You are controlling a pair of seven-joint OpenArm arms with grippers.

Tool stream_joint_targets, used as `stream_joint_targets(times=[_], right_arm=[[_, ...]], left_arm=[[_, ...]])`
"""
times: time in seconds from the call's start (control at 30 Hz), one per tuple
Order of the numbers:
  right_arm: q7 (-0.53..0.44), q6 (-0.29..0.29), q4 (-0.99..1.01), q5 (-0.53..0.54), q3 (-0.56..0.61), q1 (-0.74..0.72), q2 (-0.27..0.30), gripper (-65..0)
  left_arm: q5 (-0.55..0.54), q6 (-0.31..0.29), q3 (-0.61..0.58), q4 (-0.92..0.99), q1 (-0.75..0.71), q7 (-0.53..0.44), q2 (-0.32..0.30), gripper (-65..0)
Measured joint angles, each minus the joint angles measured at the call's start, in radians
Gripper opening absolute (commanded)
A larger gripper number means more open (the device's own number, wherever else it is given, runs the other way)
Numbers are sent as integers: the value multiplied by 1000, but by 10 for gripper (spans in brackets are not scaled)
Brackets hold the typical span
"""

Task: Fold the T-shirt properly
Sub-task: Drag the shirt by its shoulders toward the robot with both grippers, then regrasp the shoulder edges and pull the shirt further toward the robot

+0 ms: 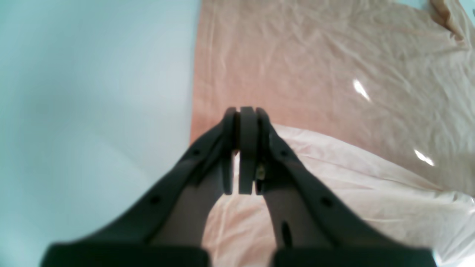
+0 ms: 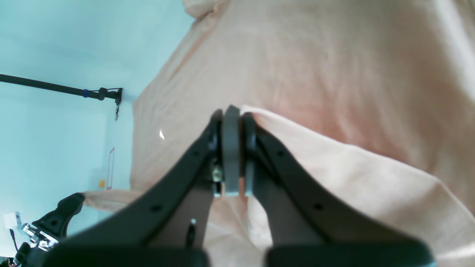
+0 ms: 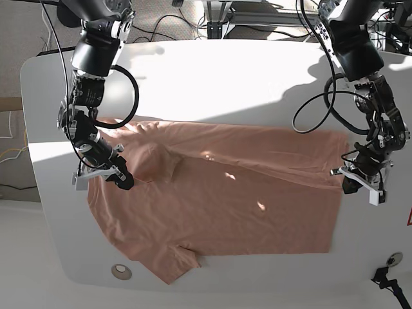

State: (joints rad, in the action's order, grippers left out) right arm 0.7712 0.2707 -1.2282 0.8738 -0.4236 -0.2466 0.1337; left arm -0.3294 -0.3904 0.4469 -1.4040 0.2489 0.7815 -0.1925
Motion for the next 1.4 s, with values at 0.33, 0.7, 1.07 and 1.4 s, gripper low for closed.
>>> stream_joint_targets(times=[0.33,0.7,1.07,1.4], right_arm=[[0,-6,13,-3,-2,-27,11,-650],[-3,-8,16,6,111,-57,69,-70],[-1,-8,-357,-192,111,193,241,-109],[0,179,-415,-594,-55,309,176,-107]], left_arm=[[7,0,1,84,26,2,-6,-650],[0,125,-3,125,61,-11,-111,-295],[0,105,-4,-45,-120,-213,-199,-296],[-3,15,-7,-172,-348,-297,-202,-296]])
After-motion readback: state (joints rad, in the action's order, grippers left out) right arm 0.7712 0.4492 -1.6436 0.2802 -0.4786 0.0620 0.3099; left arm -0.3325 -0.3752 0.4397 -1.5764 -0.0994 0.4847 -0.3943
